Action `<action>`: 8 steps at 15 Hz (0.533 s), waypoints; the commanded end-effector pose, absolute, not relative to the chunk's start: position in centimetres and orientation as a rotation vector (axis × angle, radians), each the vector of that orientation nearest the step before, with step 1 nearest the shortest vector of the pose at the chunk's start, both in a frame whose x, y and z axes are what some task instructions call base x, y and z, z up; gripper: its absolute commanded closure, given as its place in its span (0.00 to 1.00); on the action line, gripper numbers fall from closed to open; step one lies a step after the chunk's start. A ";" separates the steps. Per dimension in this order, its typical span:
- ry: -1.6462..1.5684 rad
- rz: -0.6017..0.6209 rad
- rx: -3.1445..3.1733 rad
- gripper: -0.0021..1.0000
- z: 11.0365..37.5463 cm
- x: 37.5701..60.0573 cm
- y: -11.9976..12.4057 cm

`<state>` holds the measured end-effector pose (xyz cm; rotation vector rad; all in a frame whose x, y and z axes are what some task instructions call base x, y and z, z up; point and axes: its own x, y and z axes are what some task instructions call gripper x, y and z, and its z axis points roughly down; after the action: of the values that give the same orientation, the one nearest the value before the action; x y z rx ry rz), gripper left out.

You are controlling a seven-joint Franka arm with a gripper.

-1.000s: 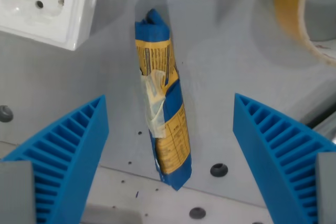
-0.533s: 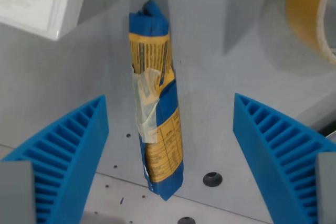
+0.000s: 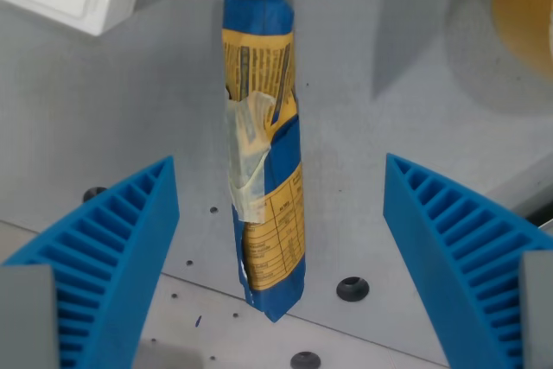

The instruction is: Pick up the blue bag

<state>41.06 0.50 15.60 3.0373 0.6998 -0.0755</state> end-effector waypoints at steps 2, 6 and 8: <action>0.732 0.124 2.984 0.00 16.2 39.9 0.7; 0.722 0.121 2.987 0.00 14.7 40.7 0.9; 0.717 0.111 2.989 0.00 13.8 41.0 0.8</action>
<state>41.18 0.73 14.96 3.0352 0.7103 -0.0641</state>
